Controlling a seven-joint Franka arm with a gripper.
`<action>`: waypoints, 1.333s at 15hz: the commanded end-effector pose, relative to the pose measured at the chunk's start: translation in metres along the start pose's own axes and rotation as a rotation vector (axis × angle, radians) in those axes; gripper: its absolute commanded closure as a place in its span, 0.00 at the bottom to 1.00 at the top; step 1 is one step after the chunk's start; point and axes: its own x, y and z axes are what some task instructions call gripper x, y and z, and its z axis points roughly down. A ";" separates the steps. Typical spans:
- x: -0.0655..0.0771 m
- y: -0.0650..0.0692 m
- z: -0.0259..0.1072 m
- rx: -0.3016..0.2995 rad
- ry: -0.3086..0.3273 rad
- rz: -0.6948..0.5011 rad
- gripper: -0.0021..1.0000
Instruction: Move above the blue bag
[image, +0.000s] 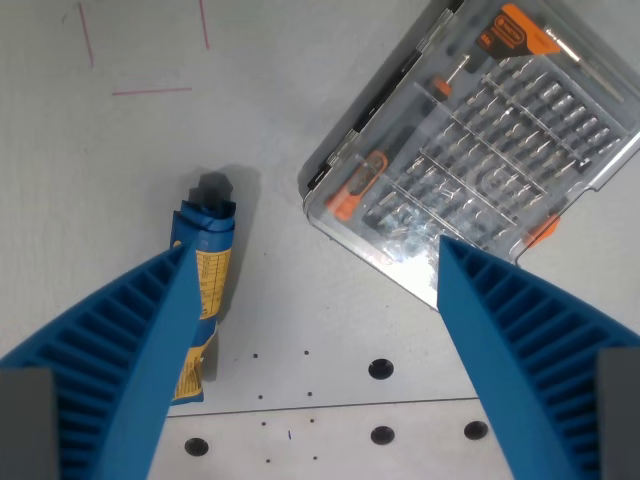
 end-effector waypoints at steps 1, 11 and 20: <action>0.000 0.000 -0.001 0.000 0.003 0.000 0.00; -0.003 -0.003 0.004 0.001 0.011 0.038 0.00; -0.019 -0.018 0.026 0.004 0.060 0.131 0.00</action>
